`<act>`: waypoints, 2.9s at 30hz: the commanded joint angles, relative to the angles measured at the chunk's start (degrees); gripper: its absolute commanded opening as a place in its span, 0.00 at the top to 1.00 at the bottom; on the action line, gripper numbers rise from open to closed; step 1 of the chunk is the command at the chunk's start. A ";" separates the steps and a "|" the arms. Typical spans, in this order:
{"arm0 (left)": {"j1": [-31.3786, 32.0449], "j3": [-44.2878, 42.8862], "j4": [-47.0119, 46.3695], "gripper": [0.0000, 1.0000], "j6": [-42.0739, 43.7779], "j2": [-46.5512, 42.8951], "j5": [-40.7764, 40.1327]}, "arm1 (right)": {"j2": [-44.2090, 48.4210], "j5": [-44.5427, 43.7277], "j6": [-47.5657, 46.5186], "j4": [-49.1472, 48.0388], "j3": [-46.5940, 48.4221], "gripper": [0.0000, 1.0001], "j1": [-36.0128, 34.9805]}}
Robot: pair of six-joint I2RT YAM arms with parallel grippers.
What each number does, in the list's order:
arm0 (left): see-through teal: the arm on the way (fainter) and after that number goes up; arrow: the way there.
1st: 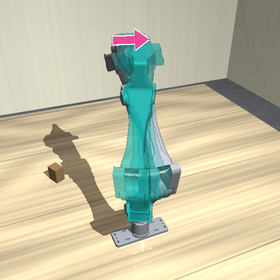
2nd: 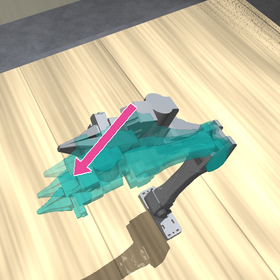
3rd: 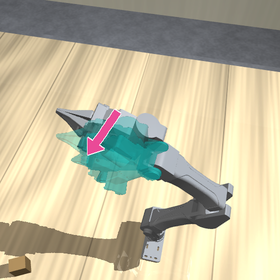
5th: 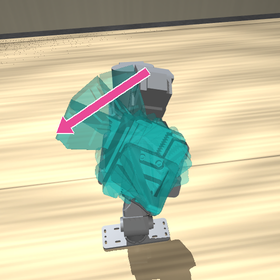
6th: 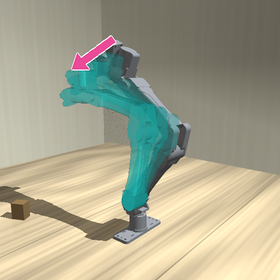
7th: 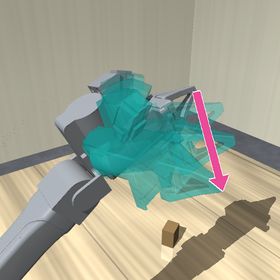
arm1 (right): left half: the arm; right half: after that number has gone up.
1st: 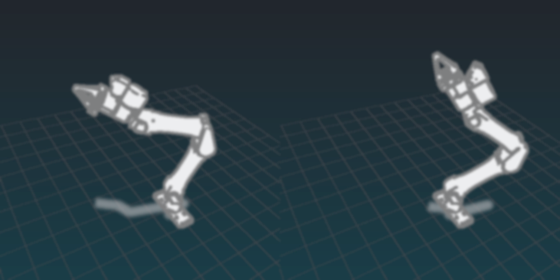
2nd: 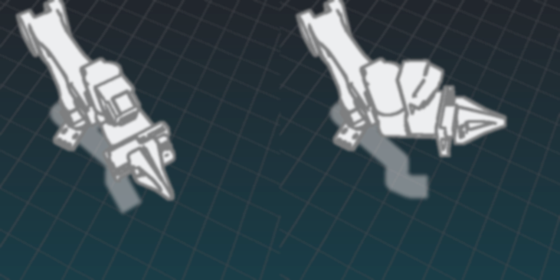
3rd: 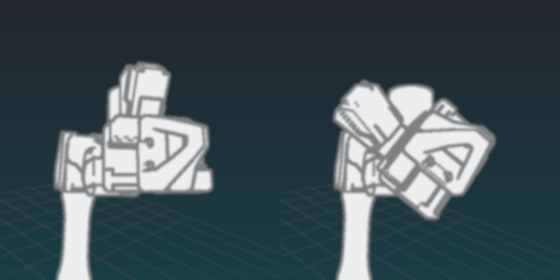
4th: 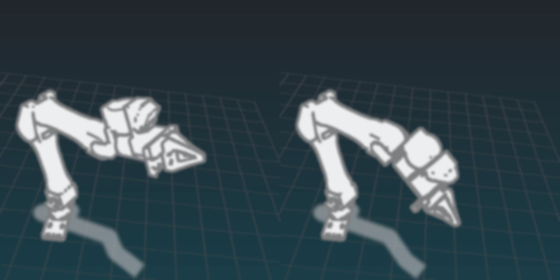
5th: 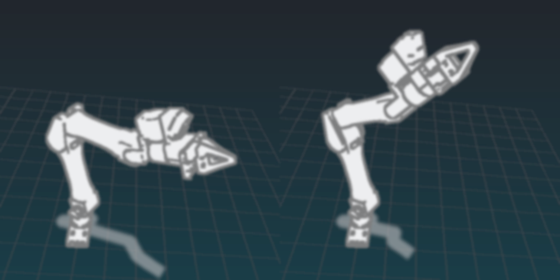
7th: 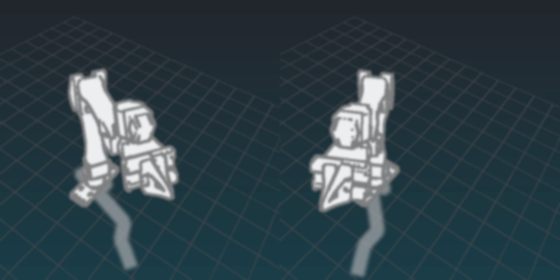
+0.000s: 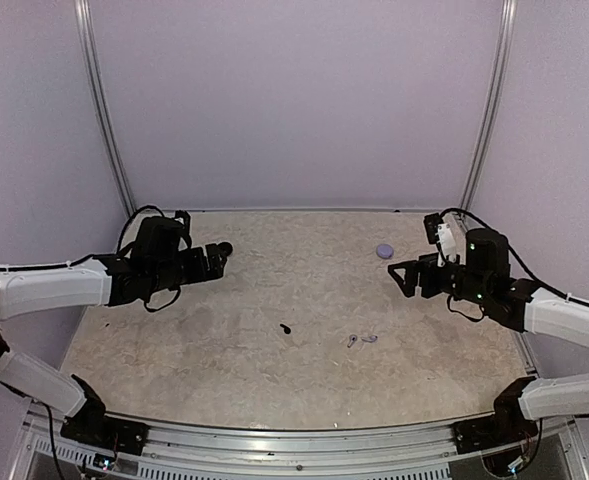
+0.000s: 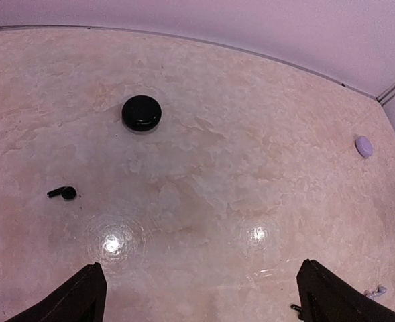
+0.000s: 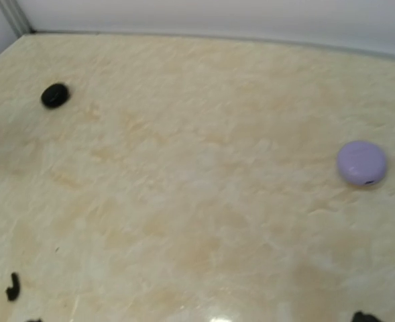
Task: Insert the wireless bluetooth earbuds into the charging case
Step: Pick up the charging case from the center of the board, then pass from the left arm to the right
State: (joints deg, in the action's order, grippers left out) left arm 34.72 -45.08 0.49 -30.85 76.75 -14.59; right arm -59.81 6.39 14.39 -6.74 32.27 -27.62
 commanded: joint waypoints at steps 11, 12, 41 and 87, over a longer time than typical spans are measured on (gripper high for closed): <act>-13.59 -22.91 7.07 0.01 5.75 24.94 14.43 | -5.50 7.77 -0.07 -4.85 -0.53 0.01 -1.13; -14.09 -25.03 7.80 0.01 6.50 27.56 14.60 | -5.98 7.89 0.09 -5.06 -0.47 0.00 -1.12; -15.78 -54.39 18.54 0.25 21.55 57.88 13.41 | -0.52 -2.35 2.33 -10.85 -6.84 0.01 -1.04; 34.83 -15.18 -4.52 0.68 65.09 9.54 -5.17 | 3.12 36.70 17.75 5.23 0.70 0.23 -1.73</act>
State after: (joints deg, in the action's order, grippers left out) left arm 66.67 -61.98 1.41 24.95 88.58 -14.41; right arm -57.49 37.50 28.14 1.26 31.97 -28.36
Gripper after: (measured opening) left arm 0.495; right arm 0.791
